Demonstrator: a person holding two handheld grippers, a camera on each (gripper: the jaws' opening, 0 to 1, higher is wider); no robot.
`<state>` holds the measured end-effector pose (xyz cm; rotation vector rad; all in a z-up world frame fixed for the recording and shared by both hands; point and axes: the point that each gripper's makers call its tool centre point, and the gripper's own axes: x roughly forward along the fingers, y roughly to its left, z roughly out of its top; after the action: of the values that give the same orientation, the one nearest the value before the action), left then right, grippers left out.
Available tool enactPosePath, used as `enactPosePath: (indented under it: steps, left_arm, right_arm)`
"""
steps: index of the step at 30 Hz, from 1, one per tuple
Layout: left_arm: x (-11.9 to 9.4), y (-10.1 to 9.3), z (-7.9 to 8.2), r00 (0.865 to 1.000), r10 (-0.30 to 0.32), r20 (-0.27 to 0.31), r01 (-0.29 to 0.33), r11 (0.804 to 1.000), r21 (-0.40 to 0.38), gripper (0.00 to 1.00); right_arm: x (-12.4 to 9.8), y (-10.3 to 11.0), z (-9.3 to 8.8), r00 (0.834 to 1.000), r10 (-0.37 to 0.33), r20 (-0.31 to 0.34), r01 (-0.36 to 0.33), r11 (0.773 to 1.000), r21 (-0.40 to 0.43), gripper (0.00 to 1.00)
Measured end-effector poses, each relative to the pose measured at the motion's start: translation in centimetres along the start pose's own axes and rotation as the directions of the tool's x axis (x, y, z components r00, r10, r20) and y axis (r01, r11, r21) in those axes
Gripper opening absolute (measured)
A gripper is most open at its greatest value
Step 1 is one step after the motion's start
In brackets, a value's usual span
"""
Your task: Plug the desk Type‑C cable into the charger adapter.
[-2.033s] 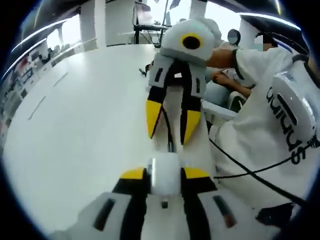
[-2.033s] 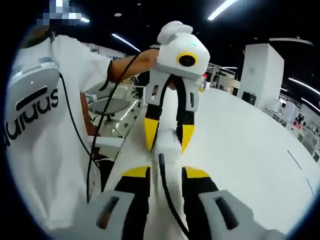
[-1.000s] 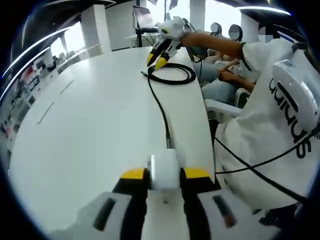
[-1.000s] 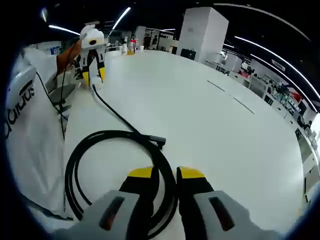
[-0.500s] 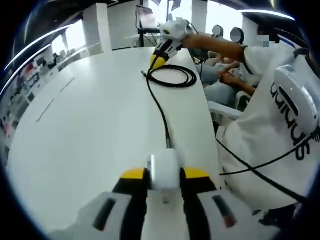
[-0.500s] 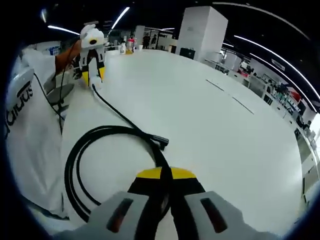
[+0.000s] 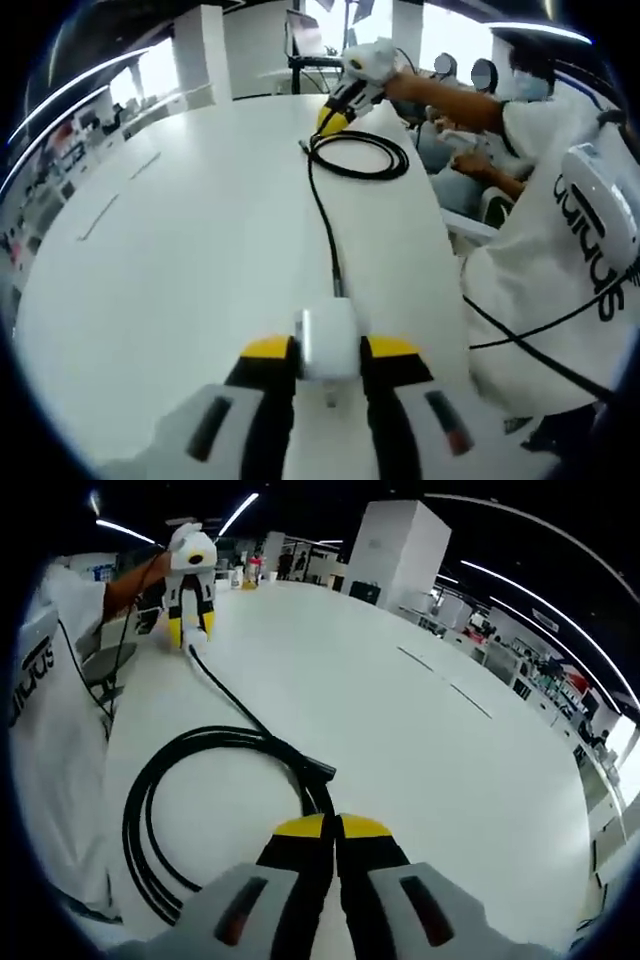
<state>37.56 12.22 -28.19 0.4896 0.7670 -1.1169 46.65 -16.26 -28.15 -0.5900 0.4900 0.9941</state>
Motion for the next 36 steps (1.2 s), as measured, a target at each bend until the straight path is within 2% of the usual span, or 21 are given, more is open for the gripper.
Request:
enactPosePath:
  steps: [8, 14, 18, 26, 36]
  left_arm:
    - [0.4, 2.8, 0.6, 1.0, 0.006, 0.012, -0.006, 1.0, -0.007, 0.24]
    - [0.8, 5.9, 1.2, 1.0, 0.003, 0.015, -0.002, 1.0, -0.01, 0.24]
    - [0.9, 7.9, 1.7, 0.999, -0.022, 0.03, 0.023, 0.999, -0.034, 0.24]
    - [1.6, 12.2, 2.6, 0.999, -0.023, 0.025, 0.023, 1.0, -0.007, 0.24]
    - [2.5, 17.4, 3.8, 0.999, -0.02, 0.04, 0.021, 1.0, -0.018, 0.24]
  right_arm:
    - [1.2, -1.6, 0.7, 0.999, -0.039, 0.012, 0.038, 0.999, 0.021, 0.01]
    - [2.2, -3.1, 1.2, 0.998, -0.065, 0.017, 0.064, 0.997, 0.04, 0.01]
    - [3.1, -4.5, 1.5, 0.996, -0.084, 0.021, 0.083, 0.995, 0.058, 0.01]
    - [4.6, -7.5, 2.1, 0.991, -0.133, 0.018, 0.13, 0.985, 0.11, 0.01]
    - [6.6, -11.9, 2.9, 0.983, -0.181, 0.009, 0.178, 0.973, 0.145, 0.01]
